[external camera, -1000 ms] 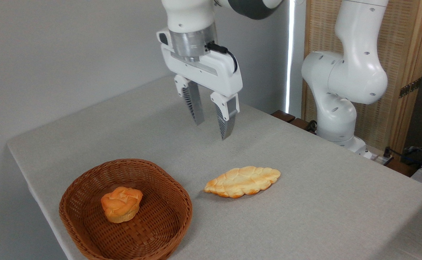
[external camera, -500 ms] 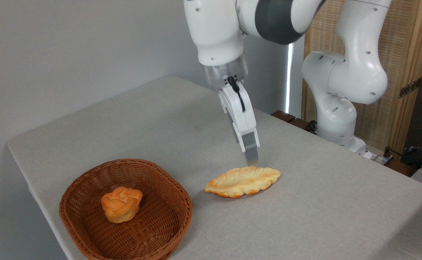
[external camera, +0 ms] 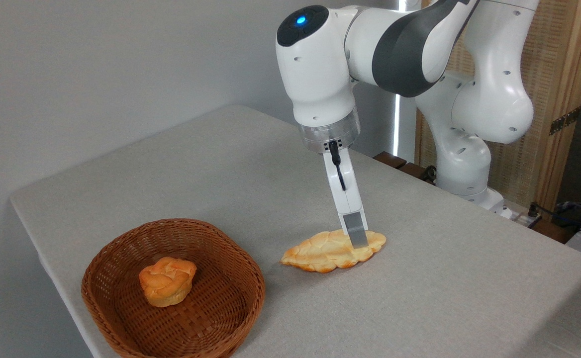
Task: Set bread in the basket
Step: 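Lower the gripper onto the pastry and close the fingers on it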
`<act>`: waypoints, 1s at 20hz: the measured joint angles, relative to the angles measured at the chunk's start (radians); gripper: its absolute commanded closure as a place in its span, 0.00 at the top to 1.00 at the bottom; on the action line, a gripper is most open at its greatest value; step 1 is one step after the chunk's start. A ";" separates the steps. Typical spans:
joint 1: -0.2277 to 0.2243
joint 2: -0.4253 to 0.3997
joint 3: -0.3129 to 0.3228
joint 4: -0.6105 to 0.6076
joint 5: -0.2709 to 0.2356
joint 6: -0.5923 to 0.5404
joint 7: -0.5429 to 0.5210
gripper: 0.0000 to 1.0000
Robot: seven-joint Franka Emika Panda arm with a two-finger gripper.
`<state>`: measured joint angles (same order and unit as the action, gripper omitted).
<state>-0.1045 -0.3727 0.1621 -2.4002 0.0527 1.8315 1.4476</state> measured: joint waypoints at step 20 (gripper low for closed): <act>-0.029 0.000 0.000 -0.061 0.132 0.159 0.000 1.00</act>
<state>-0.1334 -0.3725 0.1625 -2.4615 0.1849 1.9904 1.4476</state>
